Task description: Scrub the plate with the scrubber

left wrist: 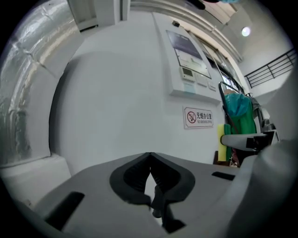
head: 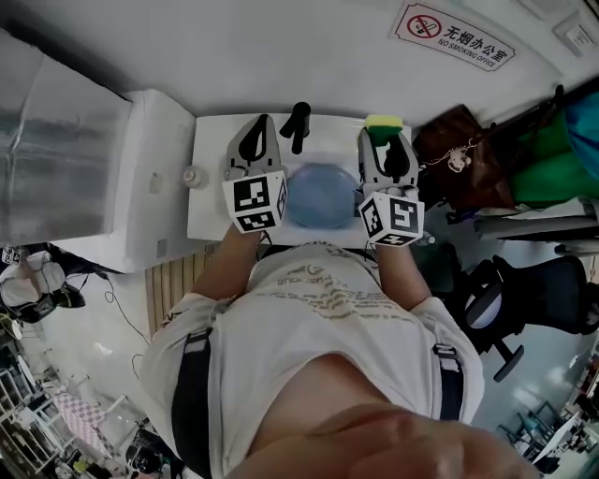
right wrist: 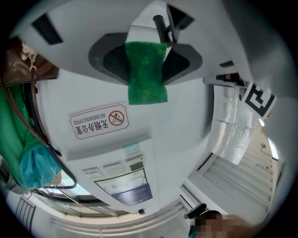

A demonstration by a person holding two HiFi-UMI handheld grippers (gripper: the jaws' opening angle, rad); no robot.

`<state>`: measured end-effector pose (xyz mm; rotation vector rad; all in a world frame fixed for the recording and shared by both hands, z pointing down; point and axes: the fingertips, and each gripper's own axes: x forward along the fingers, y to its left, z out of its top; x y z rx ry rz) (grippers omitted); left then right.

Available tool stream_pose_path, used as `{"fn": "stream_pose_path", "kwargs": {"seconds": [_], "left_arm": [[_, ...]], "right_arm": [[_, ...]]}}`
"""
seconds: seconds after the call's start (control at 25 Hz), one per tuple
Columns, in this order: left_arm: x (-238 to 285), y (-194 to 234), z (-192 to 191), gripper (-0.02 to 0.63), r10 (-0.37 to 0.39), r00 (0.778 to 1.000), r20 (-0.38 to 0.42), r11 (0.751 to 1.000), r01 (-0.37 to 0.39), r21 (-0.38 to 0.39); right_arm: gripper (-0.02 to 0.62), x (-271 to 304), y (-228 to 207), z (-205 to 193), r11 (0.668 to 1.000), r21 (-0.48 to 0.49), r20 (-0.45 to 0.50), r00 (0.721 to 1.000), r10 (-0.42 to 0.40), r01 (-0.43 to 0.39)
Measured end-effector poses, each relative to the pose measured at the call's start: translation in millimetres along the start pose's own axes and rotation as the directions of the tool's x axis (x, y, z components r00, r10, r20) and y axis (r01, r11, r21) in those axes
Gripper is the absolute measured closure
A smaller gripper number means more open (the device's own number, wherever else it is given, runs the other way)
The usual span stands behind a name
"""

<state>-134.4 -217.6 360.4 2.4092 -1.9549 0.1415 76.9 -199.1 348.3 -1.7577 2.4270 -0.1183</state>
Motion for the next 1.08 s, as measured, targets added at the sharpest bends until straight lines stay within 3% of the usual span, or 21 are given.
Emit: {"fn": "stream_pose_path", "kwargs": {"seconds": [0.12,0.4,0.52,1.08], "left_arm": [[-2.9,-12.5,8.5,0.584,-0.025,1.0,0.018,1.0,0.024,0.017],[2.7,-27.9,-3.0,0.584,-0.069,0.997,-0.021,0.997,0.07,0.017],[3.1,-31.7,-2.1,0.584,-0.071,0.997,-0.016,0.997,0.072,0.028],[5.5,-30.3,-0.2,0.583,-0.056,0.998,-0.008,0.998,0.056,0.034]], "right_arm": [[0.376,1.2,-0.4,2.7,1.0,0.001,0.002,1.0,0.006,-0.006],[0.376,7.0,2.2,-1.3,1.0,-0.027,0.001,1.0,0.014,-0.014],[0.376,7.8,3.1,1.7,0.998,-0.066,0.015,1.0,0.016,-0.015],[0.376,12.4,4.1,-1.5,0.997,-0.059,0.007,0.999,0.042,-0.041]]}}
